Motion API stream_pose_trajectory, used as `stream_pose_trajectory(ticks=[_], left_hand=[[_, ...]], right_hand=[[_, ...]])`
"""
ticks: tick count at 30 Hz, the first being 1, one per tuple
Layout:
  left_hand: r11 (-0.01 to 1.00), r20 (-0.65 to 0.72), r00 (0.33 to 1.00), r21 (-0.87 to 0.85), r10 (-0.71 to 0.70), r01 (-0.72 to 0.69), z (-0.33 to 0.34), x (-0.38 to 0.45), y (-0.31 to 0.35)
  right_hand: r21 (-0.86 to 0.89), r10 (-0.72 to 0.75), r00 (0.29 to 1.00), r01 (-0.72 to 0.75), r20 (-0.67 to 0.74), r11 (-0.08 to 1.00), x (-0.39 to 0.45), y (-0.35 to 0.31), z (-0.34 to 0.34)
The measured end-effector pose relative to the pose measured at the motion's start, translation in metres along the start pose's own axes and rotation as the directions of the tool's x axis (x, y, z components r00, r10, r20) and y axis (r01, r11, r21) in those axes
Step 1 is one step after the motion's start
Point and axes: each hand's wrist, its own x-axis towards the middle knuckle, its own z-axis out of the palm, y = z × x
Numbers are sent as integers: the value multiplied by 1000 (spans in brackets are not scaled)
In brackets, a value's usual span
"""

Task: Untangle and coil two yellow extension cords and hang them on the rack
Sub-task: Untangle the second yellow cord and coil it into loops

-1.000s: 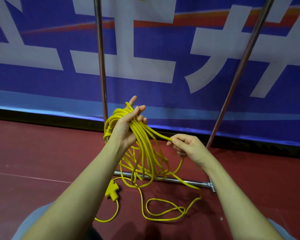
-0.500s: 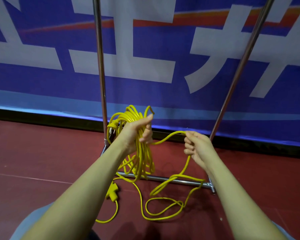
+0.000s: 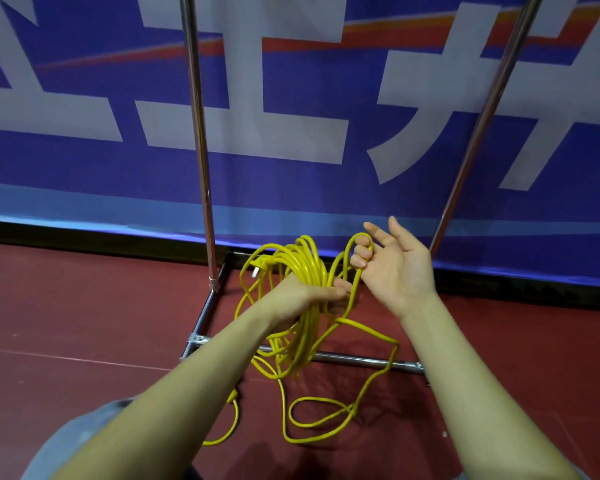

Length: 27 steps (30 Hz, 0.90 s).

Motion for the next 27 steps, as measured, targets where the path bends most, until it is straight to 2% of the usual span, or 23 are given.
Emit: stream_pose_trajectory(ticks=[3,6,8,9,11,14,16,17,20,22,27], left_hand=[[1000,49,999,27,-8,7,6,-1,2],[1000,43,999,-16,-2,3,10,2,5],[996,0,1000,-89,6,-6,11,6,9],[992,-54,998,-128,15,-22,10,9,11],[973,-183,983,-221,31,-72,4,13,15],[937,-317,948,-323,20,-128,-9,18,18],[939,-382,924,-311,15,-144,-16,20,18],[944,-410,912,-294,16,-150,-20,20,18],[944,-485,874,-273,29,-184,-30,19,20],[943,-531,847,-264,34,-203,-36,16,23],[941,-601,799,-257,25,-222,-43,12,25]], right_hand=[[16,-12,1000,12,-5,1000,2,0,-1],[6,-26,1000,26,-9,1000,4,-2,-4],[-184,-67,996,56,-53,981,7,-2,-11],[-365,-114,990,77,-82,928,8,-2,-14],[-696,-168,980,49,-104,716,6,1,-20],[-904,-9,1000,-14,-20,428,-2,7,-29],[-961,66,994,63,83,269,-6,10,-29],[-965,47,990,118,132,236,-7,11,-29],[-935,-85,983,179,161,306,-9,7,-29],[-932,-102,984,172,146,320,-10,4,-33],[-986,-117,991,75,58,148,-4,12,-61]])
